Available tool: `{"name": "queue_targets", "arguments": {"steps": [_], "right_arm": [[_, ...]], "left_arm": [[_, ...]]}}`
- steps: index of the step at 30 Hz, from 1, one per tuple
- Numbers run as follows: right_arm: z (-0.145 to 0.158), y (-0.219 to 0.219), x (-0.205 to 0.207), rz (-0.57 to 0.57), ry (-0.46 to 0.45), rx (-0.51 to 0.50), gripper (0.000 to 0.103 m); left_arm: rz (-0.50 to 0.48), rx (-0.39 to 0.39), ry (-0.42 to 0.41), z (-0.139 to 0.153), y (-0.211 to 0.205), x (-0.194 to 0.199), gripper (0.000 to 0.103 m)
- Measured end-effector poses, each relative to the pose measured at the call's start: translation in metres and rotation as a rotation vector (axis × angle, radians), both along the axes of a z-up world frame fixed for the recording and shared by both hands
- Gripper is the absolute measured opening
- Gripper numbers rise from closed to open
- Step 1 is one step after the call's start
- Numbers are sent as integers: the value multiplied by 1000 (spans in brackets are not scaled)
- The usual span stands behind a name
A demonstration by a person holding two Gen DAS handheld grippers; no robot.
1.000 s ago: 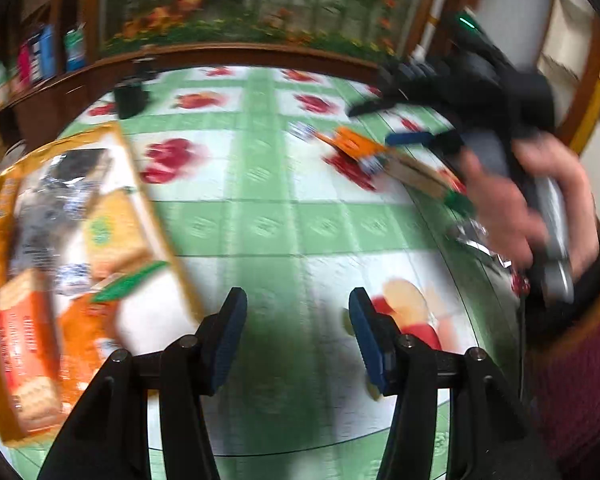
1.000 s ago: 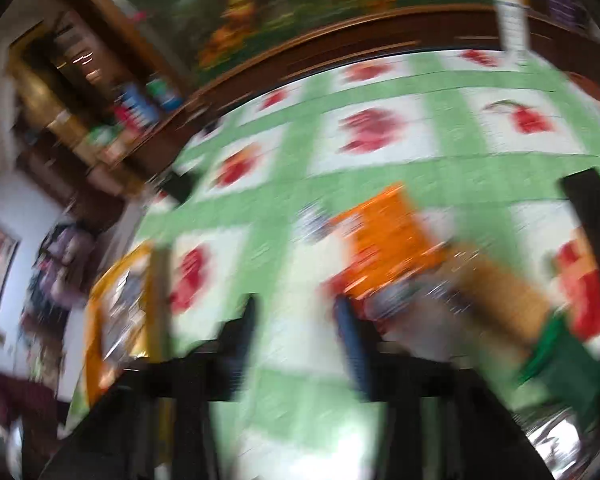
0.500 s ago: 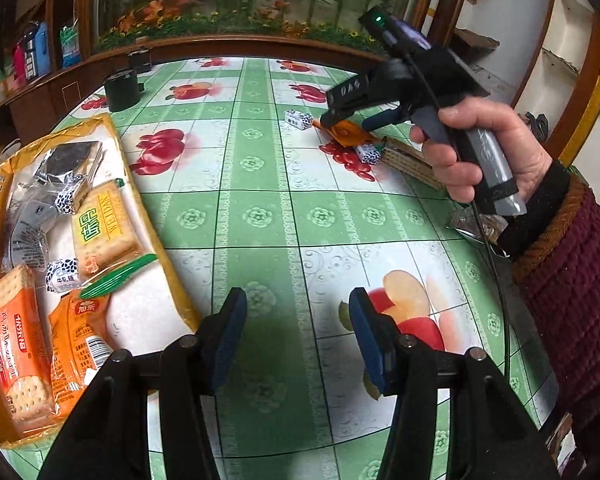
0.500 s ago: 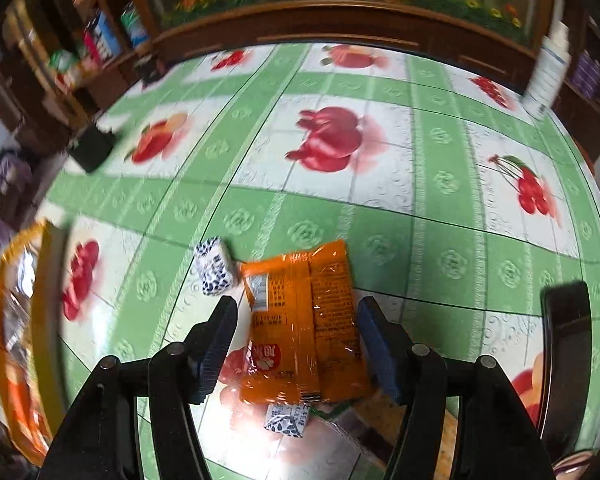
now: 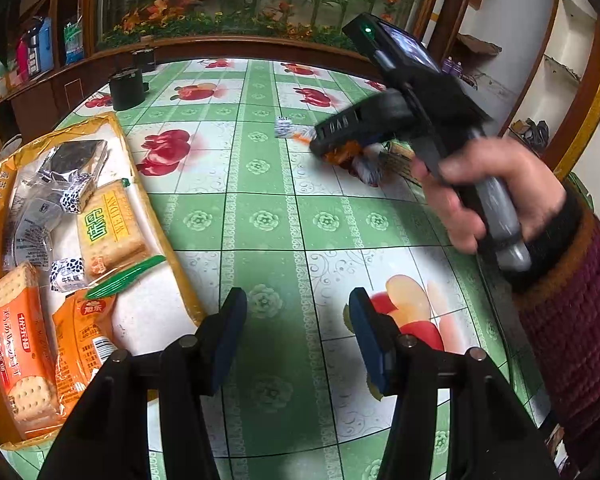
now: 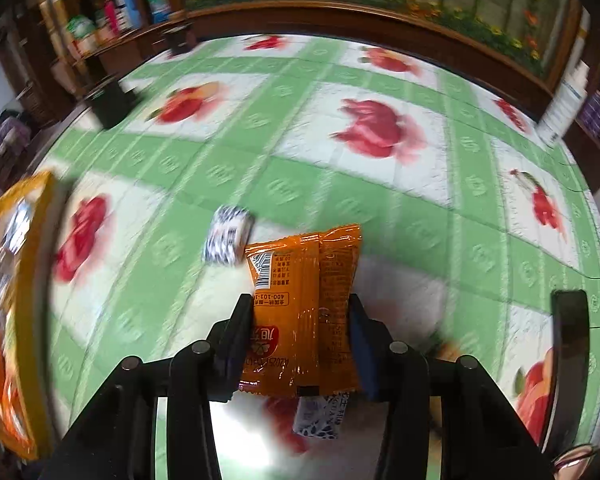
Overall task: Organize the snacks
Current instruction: 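Grasp the orange snack bag on the table with the right tool, then grasp a cow-print candy with left tool while right tool holds orange bag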
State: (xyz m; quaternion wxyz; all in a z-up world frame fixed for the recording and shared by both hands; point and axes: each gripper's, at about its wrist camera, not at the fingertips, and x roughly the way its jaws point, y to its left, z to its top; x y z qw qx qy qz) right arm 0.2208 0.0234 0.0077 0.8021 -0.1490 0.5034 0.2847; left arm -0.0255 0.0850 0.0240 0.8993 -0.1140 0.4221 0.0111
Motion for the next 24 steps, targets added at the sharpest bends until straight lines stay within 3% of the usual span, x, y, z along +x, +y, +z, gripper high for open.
{"name": "queue_targets", "arguments": {"steps": [4, 7, 13, 15, 16, 19, 24], "right_arm": [[3, 2, -48, 109, 63, 54, 48], [16, -22, -65, 100, 186, 218, 48], [56, -96, -75, -35, 142, 511, 49], [56, -107, -75, -65, 116, 520, 49], [53, -111, -75, -76, 111, 514, 49], [44, -120, -66, -107, 134, 509, 49], [46, -127, -60, -137, 153, 546, 49]], "left_arm": [[12, -25, -2, 4, 8, -3, 52], [22, -32, -2, 10, 14, 0, 52], [6, -74, 22, 19, 19, 22, 52], [-19, -86, 43, 16, 12, 30, 50], [-34, -88, 47, 14, 5, 33, 43], [-71, -84, 55, 11, -16, 42, 37], [-113, -47, 75, 3, -44, 59, 36]]}}
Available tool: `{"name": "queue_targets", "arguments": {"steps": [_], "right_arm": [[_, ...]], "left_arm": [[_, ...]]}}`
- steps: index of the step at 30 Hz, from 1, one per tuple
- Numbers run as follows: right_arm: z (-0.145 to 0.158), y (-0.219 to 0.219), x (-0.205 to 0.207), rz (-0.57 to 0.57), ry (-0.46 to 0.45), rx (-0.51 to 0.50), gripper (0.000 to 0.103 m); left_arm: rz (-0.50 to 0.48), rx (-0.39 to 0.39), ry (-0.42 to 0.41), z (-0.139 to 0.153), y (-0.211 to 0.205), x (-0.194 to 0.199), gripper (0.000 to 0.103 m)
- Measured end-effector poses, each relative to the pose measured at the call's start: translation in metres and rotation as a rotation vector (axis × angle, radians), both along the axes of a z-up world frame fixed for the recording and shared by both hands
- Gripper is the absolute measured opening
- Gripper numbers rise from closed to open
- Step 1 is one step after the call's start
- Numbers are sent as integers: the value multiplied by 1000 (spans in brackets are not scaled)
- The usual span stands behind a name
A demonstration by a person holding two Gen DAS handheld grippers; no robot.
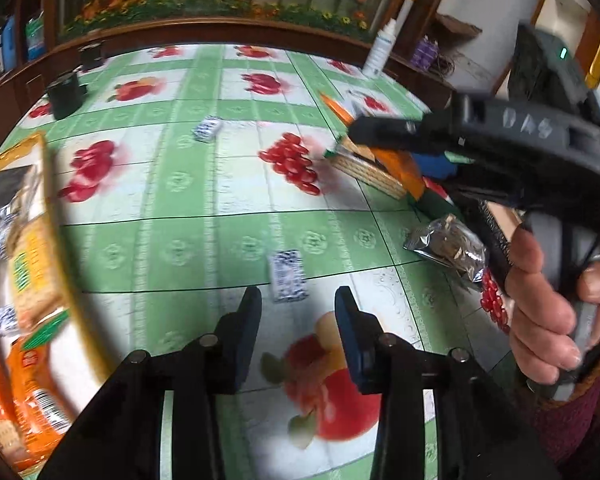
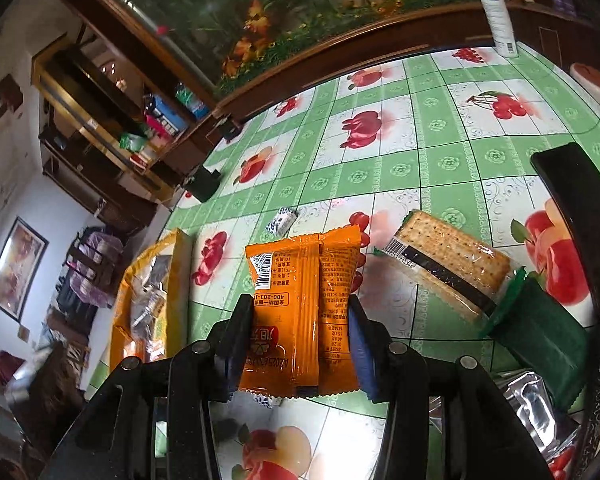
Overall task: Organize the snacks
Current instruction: 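Grasp a cow-print candy with left tool while right tool holds orange bag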
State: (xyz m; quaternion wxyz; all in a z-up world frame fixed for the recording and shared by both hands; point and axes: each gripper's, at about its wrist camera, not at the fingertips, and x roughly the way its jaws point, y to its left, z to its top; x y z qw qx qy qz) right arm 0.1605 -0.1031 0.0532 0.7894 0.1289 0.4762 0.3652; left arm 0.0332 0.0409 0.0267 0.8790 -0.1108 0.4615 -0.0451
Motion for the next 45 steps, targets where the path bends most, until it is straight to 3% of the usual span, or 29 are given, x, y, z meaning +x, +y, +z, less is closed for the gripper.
{"name": "queue_targets", "arguments": {"steps": [5, 8, 11, 15, 16, 17, 19, 20, 24, 25, 26, 27, 28, 38, 45], "right_arm": [[3, -3, -4, 0, -12, 5, 49], [4, -2, -5, 1, -18, 4, 49], [3, 0, -6, 3, -24, -7, 49], [2, 3, -7, 7, -24, -15, 49], [2, 3, -7, 9, -26, -16, 49], [2, 3, -7, 8, -27, -16, 49], [2, 3, -7, -3, -25, -18, 49], [1, 3, -6, -5, -23, -17, 49], [2, 1, -5, -17, -20, -11, 49], [2, 1, -4, -19, -21, -11, 49], [2, 0, -4, -25, -21, -10, 49], [2, -1, -4, -29, -21, -9, 49], [2, -1, -4, -28, -21, -8, 49], [3, -3, -5, -26, -33, -17, 49], [0, 8, -9, 4, -47, -46, 49]], "left_arm": [[3, 68, 38, -16, -14, 15, 19], [18, 56, 44, -23, -10, 20, 5], [39, 54, 35, -24, -6, 21, 1], [66, 25, 30, -20, 2, 17, 3], [72, 17, 28, -17, 3, 16, 10], [70, 12, 26, -15, 3, 15, 29], [75, 23, -5, -7, 2, 13, 56], [76, 34, -17, -5, 0, 13, 57], [64, 28, -4, -6, -6, 27, 57], [62, 37, -4, -8, -8, 31, 52], [65, 57, 4, -11, -10, 37, 45], [66, 59, 15, -14, -11, 40, 28], [60, 47, 34, -19, -11, 45, 20], [87, 19, 6, -20, -2, 35, 19], [132, -10, -44, -2, 20, 10, 19]]}}
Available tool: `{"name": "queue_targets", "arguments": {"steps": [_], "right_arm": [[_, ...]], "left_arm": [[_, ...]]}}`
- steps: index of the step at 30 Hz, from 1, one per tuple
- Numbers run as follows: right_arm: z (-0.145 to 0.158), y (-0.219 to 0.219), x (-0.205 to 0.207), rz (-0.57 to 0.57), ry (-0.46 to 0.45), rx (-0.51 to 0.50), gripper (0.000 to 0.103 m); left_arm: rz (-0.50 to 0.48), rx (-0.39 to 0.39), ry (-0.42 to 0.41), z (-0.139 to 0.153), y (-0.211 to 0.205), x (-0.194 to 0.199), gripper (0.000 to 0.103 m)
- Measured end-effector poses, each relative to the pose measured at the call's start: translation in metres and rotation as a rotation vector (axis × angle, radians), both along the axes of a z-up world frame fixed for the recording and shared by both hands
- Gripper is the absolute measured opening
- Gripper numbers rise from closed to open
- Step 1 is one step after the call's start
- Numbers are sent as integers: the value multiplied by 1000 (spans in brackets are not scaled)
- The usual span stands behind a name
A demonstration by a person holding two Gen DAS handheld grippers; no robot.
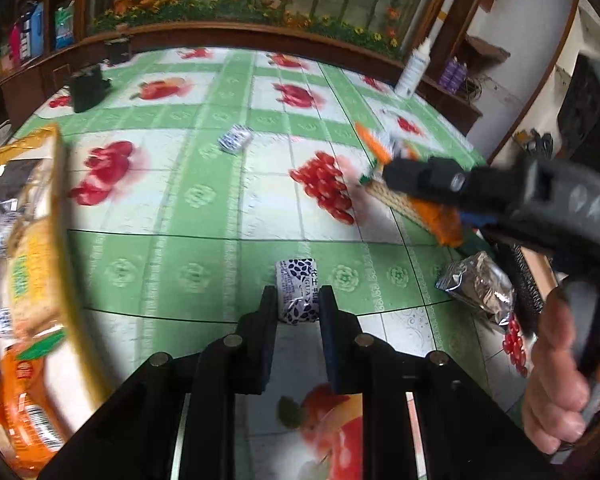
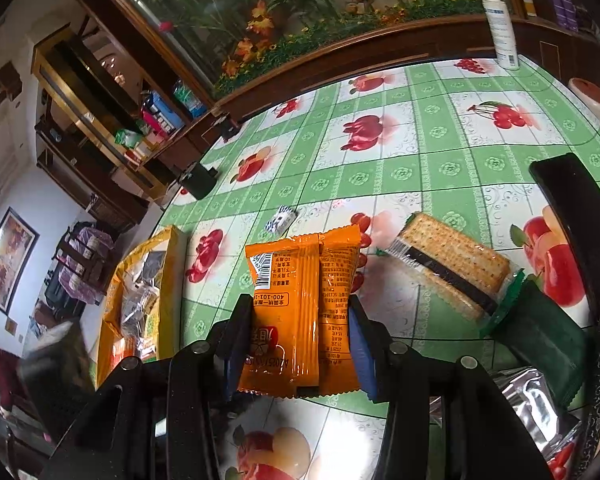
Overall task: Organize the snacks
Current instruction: 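Grasp a cow-print candy with left tool while right tool holds orange bag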
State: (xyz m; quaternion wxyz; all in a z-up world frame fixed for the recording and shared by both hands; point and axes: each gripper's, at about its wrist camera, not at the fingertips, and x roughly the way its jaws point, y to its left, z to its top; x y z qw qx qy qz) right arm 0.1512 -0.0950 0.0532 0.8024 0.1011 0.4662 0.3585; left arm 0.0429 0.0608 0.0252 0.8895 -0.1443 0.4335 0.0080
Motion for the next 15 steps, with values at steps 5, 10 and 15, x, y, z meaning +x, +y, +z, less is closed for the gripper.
{"name": "queue_targets", "arguments": {"steps": [5, 10, 15], "right_arm": [[-3, 16, -10, 43, -27, -36, 49], [-4, 32, -24, 94, -52, -50, 49], [-6, 47, -40, 142, -43, -31, 49]], "left_arm": [[52, -15, -51, 19, 25, -19, 19], [131, -13, -100, 35, 60, -41, 19], [217, -20, -128, 46, 99, -60, 20]]}}
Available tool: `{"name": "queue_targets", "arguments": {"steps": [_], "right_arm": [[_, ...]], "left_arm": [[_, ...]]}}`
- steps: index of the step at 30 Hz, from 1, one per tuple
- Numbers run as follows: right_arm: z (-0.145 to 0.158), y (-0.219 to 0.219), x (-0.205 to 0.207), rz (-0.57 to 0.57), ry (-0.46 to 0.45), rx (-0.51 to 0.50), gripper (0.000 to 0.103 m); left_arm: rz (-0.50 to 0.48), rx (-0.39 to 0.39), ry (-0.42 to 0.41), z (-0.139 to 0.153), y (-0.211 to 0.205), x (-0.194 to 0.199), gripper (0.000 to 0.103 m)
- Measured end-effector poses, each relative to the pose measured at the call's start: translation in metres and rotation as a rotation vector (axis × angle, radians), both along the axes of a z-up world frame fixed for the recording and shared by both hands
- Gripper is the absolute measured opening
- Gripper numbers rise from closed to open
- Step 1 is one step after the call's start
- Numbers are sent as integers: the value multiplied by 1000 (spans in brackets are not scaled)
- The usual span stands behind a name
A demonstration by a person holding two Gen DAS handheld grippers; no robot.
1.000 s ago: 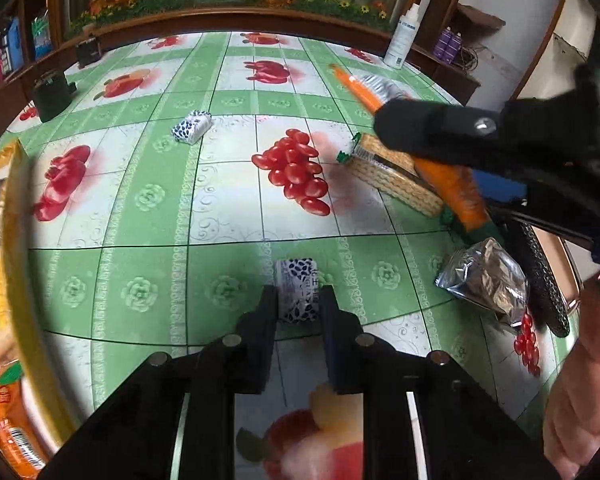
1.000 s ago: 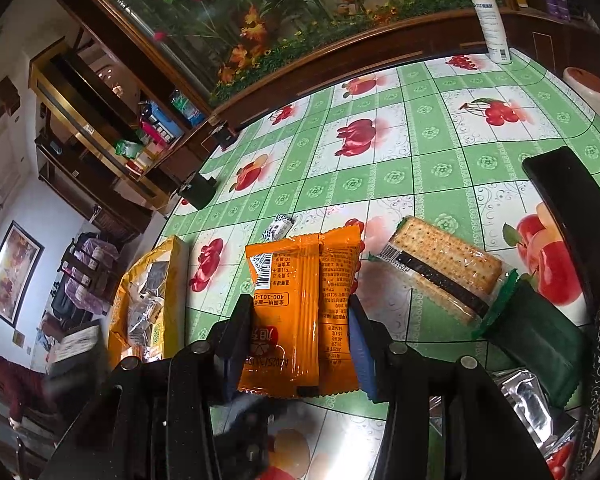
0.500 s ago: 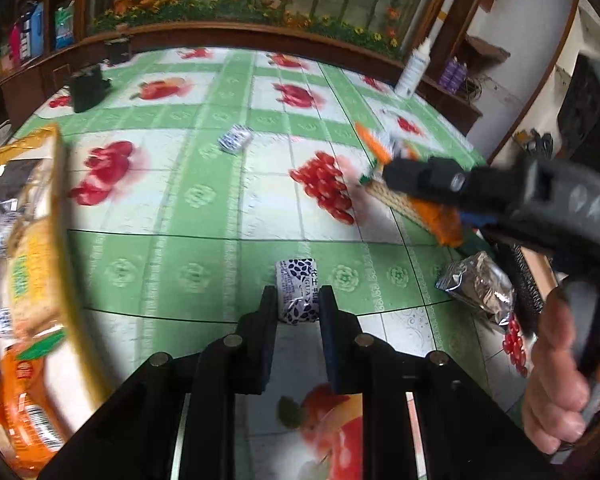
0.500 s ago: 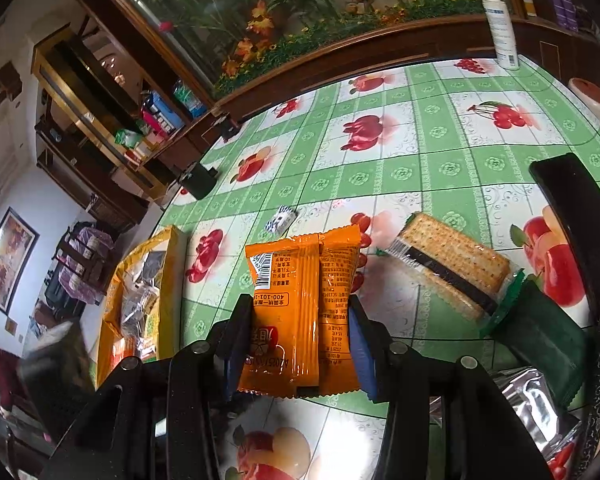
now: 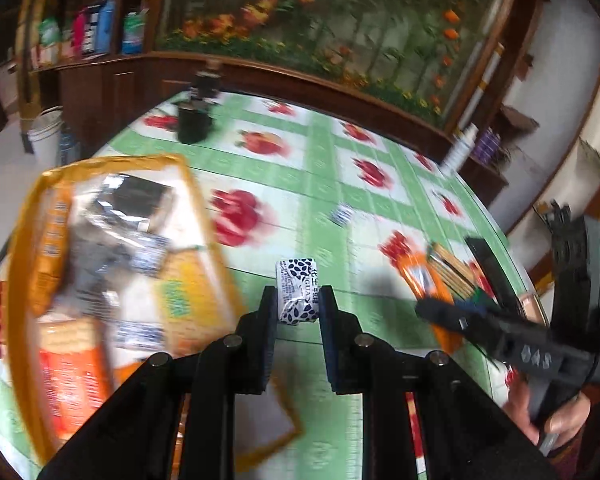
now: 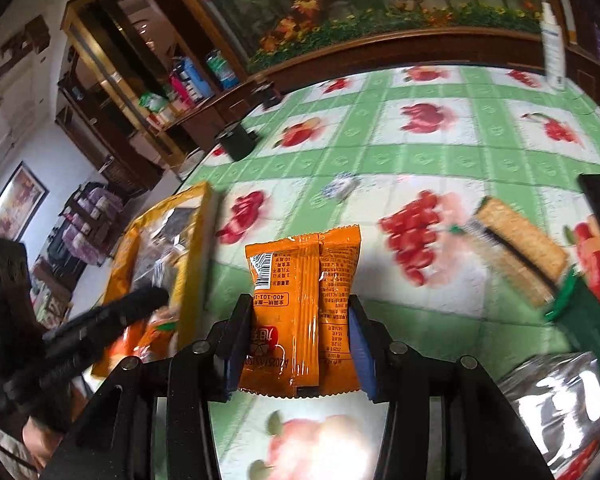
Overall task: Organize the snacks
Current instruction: 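Grasp a cow-print candy with left tool while right tool holds orange bag, then carry the orange bag and cow-print candy over the yellow-rimmed tray with both tools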
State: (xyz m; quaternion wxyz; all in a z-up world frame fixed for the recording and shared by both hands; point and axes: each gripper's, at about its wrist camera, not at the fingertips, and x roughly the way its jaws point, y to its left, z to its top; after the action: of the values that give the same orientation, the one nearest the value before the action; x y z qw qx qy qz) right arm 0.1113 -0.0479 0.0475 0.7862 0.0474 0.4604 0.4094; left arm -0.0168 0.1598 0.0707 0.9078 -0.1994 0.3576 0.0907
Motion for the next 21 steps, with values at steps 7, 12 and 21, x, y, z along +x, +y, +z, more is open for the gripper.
{"name": "queue_targets", "arguments": {"steps": [7, 12, 21], "right_arm": [[5, 30, -34, 93, -8, 18, 49], [9, 58, -65, 160, -22, 36, 49], [1, 110, -101, 224, -65, 16, 50]], "left_arm": [[118, 4, -29, 11, 46, -22, 20], [161, 3, -30, 10, 63, -30, 20], [181, -13, -11, -3, 80, -36, 20]]}}
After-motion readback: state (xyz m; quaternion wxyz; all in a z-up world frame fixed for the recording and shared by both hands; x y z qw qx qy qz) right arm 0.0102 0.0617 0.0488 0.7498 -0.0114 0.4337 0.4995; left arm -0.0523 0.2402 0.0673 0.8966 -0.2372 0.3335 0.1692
